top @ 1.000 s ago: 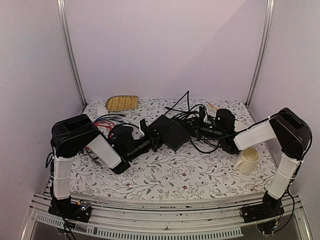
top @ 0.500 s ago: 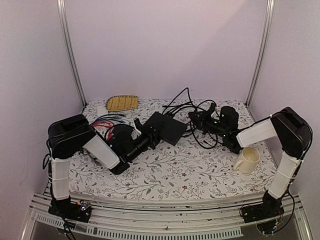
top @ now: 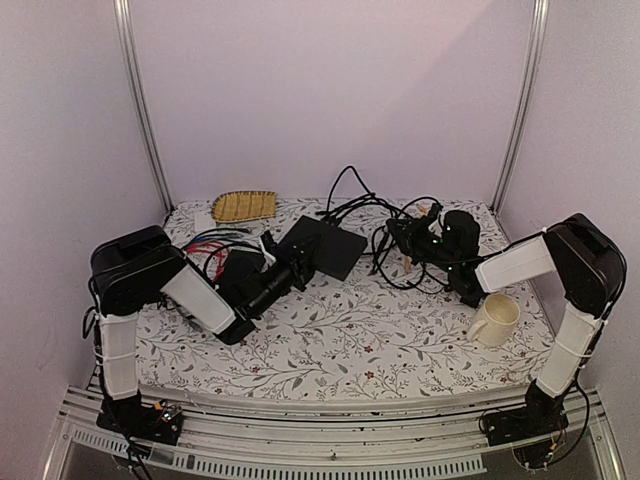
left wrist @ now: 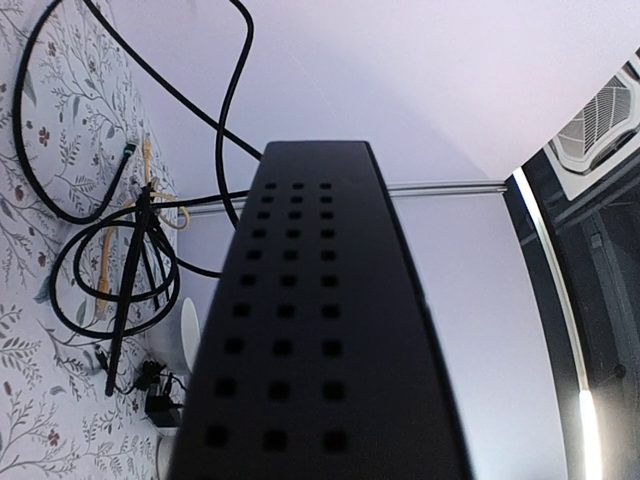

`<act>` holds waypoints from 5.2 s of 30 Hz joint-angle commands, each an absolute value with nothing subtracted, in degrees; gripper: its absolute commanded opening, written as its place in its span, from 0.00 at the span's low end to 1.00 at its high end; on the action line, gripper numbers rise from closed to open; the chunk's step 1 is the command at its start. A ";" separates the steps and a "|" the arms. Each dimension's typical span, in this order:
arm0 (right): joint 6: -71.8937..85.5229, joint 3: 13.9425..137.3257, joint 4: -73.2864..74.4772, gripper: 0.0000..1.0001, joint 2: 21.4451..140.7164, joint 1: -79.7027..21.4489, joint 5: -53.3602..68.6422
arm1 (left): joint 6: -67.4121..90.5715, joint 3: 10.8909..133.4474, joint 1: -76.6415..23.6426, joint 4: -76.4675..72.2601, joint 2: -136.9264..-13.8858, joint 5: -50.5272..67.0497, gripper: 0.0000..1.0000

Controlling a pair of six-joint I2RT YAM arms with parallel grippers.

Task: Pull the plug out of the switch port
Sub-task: Place the connector at the corner of the board, then pull the connector from the switch port.

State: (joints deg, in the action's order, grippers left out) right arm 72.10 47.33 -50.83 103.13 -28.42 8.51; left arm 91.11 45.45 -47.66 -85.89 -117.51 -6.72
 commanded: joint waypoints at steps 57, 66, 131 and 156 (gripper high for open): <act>43.07 57.82 25.74 0.02 50.82 -14.94 12.37 | 87.98 53.65 -34.74 -87.75 -117.47 6.64 0.00; 43.15 56.48 27.81 0.03 50.39 -11.17 9.74 | 86.62 51.64 -33.98 -87.46 -116.23 3.71 0.00; 43.33 46.73 -0.54 0.44 65.15 -16.20 23.95 | 92.53 63.35 -40.05 -93.05 -128.93 27.62 0.00; 60.83 41.41 -37.37 0.42 86.44 -29.41 26.25 | 92.16 64.16 -42.78 -91.77 -128.94 29.82 0.00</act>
